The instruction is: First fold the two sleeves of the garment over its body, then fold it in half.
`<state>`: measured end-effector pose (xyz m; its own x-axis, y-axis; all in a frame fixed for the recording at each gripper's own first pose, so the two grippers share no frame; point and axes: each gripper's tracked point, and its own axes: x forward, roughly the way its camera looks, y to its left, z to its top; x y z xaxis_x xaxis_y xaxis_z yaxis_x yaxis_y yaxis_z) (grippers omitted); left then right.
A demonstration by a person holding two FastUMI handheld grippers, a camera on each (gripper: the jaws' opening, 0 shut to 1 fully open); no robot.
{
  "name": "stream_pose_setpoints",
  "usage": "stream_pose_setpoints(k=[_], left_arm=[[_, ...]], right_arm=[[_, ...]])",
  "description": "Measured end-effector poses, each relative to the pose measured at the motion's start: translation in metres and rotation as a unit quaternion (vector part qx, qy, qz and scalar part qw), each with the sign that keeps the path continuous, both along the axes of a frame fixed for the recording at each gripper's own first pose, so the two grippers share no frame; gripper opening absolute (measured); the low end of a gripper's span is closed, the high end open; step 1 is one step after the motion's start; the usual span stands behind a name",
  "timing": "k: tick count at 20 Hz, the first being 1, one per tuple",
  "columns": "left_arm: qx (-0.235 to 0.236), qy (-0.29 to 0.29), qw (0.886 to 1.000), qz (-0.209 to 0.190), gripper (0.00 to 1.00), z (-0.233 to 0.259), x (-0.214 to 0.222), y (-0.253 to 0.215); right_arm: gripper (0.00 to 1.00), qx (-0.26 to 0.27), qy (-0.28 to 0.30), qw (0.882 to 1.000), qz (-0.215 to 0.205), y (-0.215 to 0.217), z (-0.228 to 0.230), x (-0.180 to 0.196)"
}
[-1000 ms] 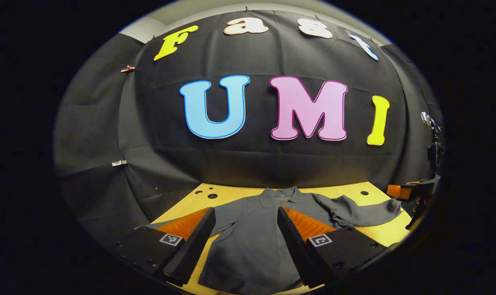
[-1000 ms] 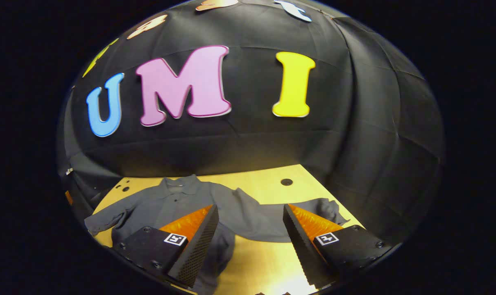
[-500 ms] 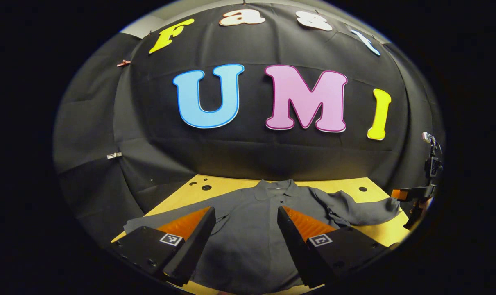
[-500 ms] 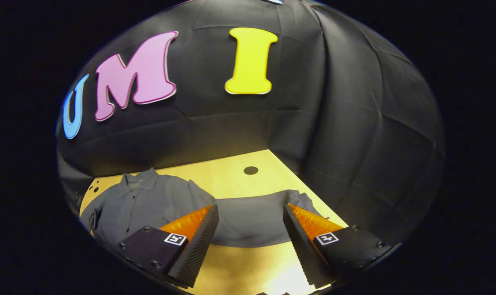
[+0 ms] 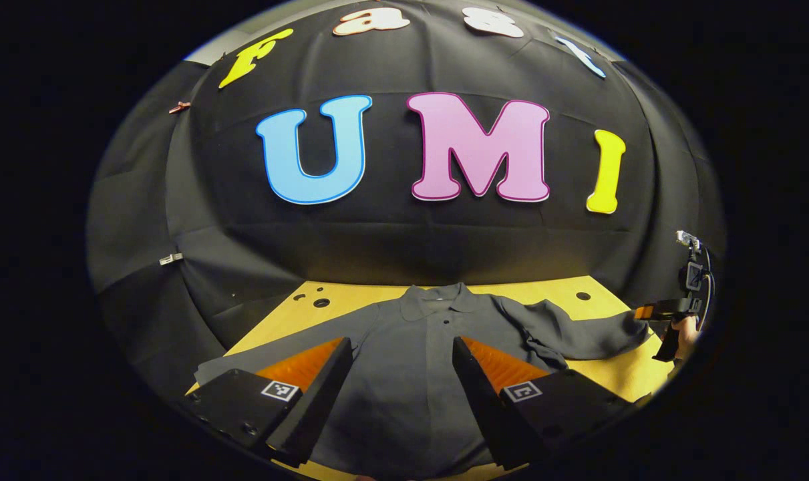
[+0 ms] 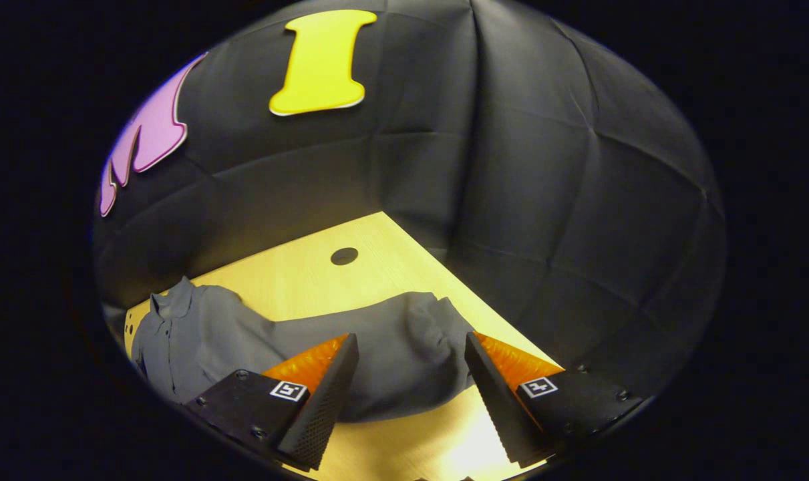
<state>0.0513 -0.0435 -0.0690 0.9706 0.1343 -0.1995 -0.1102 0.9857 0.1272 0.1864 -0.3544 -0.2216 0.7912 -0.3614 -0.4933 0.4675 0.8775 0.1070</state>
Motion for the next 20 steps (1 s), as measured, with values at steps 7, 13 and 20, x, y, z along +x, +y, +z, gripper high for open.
stream_pose_setpoints(k=[7,13,20], left_arm=[[0.004,0.008,1.000,-0.003,0.95,-0.002,0.010,-0.007],[0.000,0.023,1.000,-0.006,0.95,-0.009,0.018,-0.014],[-0.013,0.035,0.999,0.011,0.95,-0.009,0.019,-0.011]], right_arm=[[0.99,0.041,0.028,0.998,-0.031,-0.029,-0.028,0.012],[0.99,0.082,0.071,0.993,-0.051,-0.040,-0.066,0.018],[0.71,0.032,0.104,0.993,-0.040,-0.046,-0.071,0.015]])
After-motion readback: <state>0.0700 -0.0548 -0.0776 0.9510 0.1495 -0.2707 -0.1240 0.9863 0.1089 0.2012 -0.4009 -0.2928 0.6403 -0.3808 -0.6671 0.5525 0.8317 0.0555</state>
